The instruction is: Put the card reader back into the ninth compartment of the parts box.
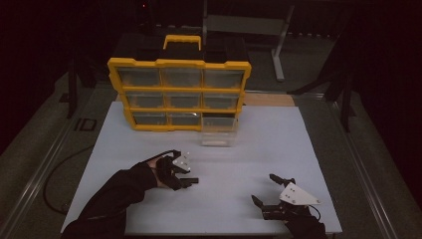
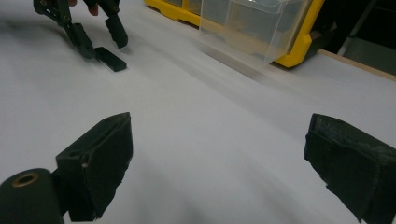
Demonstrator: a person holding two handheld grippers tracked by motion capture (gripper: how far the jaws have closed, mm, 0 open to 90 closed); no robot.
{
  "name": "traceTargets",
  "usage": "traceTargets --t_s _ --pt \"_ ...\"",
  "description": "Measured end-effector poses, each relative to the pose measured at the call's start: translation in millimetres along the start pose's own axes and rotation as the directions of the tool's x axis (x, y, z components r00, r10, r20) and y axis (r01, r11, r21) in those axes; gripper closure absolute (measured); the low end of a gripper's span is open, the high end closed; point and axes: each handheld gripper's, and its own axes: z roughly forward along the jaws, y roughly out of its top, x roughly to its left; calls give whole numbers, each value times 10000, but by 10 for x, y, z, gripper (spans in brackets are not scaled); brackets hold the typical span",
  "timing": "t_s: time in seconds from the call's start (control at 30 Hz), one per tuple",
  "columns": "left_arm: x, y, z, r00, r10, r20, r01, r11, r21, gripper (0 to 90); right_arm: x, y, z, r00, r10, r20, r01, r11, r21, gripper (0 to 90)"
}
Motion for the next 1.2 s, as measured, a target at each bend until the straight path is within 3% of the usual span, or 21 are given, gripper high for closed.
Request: traceTargets --t_s 0.27,0.6,0.77,1.0,1.2 --pt "-8 28 38 9997 170 162 -174 9996 229 636 2 0 -2 10000 4 12 -4 10000 7 82" --pt "3 70 54 9998 17 191 -28 9984 559 648 0 -1 2 10000 1 6 -1 10000 11 82" --pt "-47 116 56 9994 303 167 -317 9955 888 733 0 0 0 10000 21 5 -21 10000 9 82" --pt "-62 143 56 9999 137 9 -137 9943 1054 744 2 0 0 10000 10 4 -10 10000 11 82" --pt "-63 147 30 10000 -18 -52 23 9960 899 746 -3 0 1 10000 16 17 -16 10000 -4 82"
